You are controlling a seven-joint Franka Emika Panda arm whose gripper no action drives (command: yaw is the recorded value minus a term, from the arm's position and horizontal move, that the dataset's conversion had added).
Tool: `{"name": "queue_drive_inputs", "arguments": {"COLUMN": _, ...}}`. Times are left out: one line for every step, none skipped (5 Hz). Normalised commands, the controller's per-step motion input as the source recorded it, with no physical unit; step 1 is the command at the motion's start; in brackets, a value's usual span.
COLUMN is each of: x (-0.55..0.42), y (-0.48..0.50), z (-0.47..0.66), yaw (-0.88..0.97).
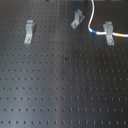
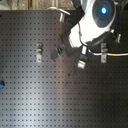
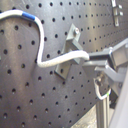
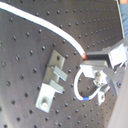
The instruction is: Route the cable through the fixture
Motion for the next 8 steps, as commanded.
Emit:
{"name": "queue_drive_inputs", "arguments": {"x": -0.341, "y": 0.107, "z": -0.05, "yaw": 0.57}}
{"name": "queue_drive_inputs", "arguments": {"x": -0.302, "y": 0.145, "z": -0.05, "yaw": 0.6}}
{"name": "queue_drive_inputs", "arguments": {"x": -0.3, "y": 0.068, "z": -0.01, "yaw": 0.61}}
{"name": "queue_drive_inputs", "arguments": {"x": -0.278, "y": 0.073, "z": 0.01, "yaw": 0.63}}
{"name": "queue_drive_inputs", "arguments": {"x": -0.244, "y": 0.1, "z": -0.01, "yaw": 0.65}}
{"name": "queue_drive_inputs", "arguments": {"x": -0.17, "y": 0.051, "z": 0.01, "yaw": 0.65}}
{"name": "queue_drive_inputs", "arguments": {"x": -0.001, "y": -0.021, "z": 0.06, "yaw": 0.49}}
{"name": "queue_drive_inputs", "arguments": {"x": -0.001, "y": -0.177, "z": 0.14, "yaw": 0.16}}
